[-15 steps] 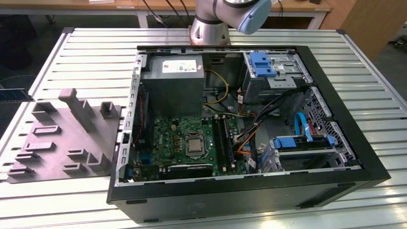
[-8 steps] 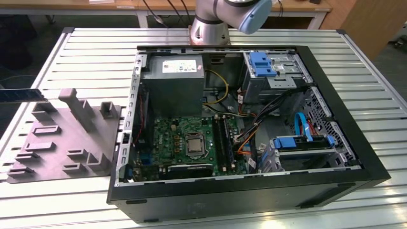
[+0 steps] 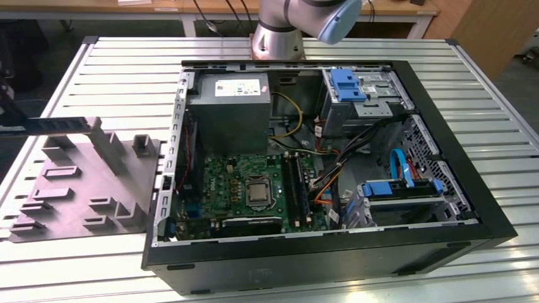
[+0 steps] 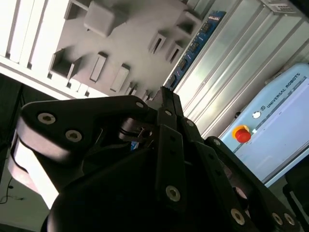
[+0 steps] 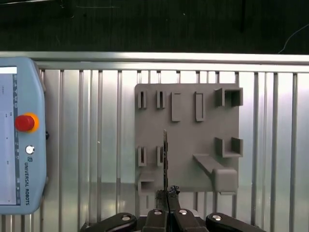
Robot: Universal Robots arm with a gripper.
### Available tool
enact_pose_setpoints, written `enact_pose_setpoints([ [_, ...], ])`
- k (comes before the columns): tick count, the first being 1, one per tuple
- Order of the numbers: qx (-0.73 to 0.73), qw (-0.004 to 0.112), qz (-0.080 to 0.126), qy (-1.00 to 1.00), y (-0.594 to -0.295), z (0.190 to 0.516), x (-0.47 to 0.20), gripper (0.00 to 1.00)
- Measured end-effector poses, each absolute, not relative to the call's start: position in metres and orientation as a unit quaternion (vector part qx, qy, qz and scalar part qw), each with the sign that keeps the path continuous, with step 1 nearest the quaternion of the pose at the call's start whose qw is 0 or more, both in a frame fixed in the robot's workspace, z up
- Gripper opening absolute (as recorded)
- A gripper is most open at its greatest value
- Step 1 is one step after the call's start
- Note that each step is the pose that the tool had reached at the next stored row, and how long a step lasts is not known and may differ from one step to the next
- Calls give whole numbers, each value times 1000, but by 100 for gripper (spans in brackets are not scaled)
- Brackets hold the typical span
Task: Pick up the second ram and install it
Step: 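Pick up the second ram and move it above second insertion slot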
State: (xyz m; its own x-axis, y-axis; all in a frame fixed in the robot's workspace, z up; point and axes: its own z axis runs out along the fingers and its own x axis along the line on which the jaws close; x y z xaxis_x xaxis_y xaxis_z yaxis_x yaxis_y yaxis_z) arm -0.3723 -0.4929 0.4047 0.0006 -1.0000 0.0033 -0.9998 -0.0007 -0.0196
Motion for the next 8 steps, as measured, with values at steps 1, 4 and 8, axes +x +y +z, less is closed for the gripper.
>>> enact_pose_setpoints([
  [1, -707, 6, -8, 707, -493, 405, -368, 11],
  [4, -707, 6, -8, 707, -493, 405, -354, 11],
  [8, -707, 6, -8, 707, -493, 405, -336, 11],
])
